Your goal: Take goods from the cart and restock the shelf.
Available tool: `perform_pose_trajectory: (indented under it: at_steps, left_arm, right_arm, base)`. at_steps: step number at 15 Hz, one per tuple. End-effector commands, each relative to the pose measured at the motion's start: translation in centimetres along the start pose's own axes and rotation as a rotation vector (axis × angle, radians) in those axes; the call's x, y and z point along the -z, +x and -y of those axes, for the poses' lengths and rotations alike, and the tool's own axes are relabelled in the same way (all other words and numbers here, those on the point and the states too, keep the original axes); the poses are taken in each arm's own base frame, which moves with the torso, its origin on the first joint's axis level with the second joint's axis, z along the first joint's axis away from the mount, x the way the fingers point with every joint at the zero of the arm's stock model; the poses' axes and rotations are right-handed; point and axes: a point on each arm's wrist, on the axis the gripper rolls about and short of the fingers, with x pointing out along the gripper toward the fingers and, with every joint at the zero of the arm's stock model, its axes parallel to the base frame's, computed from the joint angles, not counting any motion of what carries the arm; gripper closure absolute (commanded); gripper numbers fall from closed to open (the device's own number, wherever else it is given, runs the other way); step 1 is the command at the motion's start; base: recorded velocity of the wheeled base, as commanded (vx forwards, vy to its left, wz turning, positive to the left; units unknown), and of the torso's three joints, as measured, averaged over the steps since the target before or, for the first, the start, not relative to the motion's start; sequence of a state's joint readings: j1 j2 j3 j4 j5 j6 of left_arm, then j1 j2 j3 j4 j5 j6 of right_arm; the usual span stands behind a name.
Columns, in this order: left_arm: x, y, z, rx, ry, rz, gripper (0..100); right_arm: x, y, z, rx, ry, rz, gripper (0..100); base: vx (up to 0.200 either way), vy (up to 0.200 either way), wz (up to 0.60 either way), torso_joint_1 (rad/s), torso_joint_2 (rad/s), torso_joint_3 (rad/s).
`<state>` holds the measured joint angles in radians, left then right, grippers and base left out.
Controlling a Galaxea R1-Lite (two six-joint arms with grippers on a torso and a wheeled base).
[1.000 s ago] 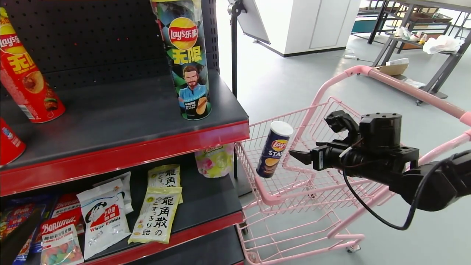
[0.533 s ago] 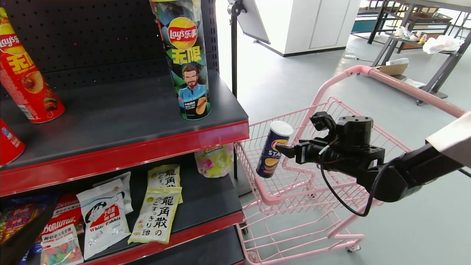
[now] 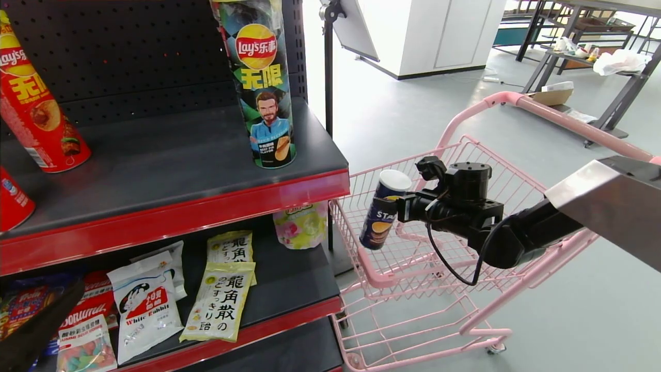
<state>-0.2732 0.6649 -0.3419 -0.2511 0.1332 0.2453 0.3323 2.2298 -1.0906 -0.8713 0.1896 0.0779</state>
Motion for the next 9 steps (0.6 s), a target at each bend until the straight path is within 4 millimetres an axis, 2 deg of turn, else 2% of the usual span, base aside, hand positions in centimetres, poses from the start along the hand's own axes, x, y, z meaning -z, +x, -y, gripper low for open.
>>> perform_pose_trajectory:
  at_steps: [1, 3, 4, 7, 9]
  left_arm:
    - [0.0, 0.3, 0.0, 0.003, 0.002, -0.014, 0]
    - [0.0, 0.3, 0.0, 0.001, 0.002, -0.014, 0]
    - [0.0, 0.4, 0.0, 0.002, 0.002, -0.015, 0]
    - [0.0, 0.4, 0.0, 0.002, 0.002, -0.017, 0]
    - [0.0, 0.4, 0.0, 0.002, 0.002, -0.015, 0]
  right_arm:
    - [1.4, 2.0, 0.5, 0.001, 0.003, -0.014, 0]
    - [1.9, 2.9, 0.7, 0.002, 0.003, -0.017, 0]
    - [2.0, 3.1, 0.7, 0.001, 0.004, -0.014, 100]
    - [1.7, 3.2, 0.7, 0.001, 0.001, -0.004, 100]
    - [0.3, 2.3, 0.5, 0.037, -0.007, 0.03, 100]
  base:
    - [0.0, 0.0, 0.0, 0.0, 0.0, 0.0]
    - [0.0, 0.0, 0.0, 0.0, 0.0, 0.0]
    - [0.0, 0.0, 0.0, 0.0, 0.0, 0.0]
    - [0.0, 0.0, 0.0, 0.0, 0.0, 0.0]
    - [0.0, 0.0, 0.0, 0.0, 0.0, 0.0]
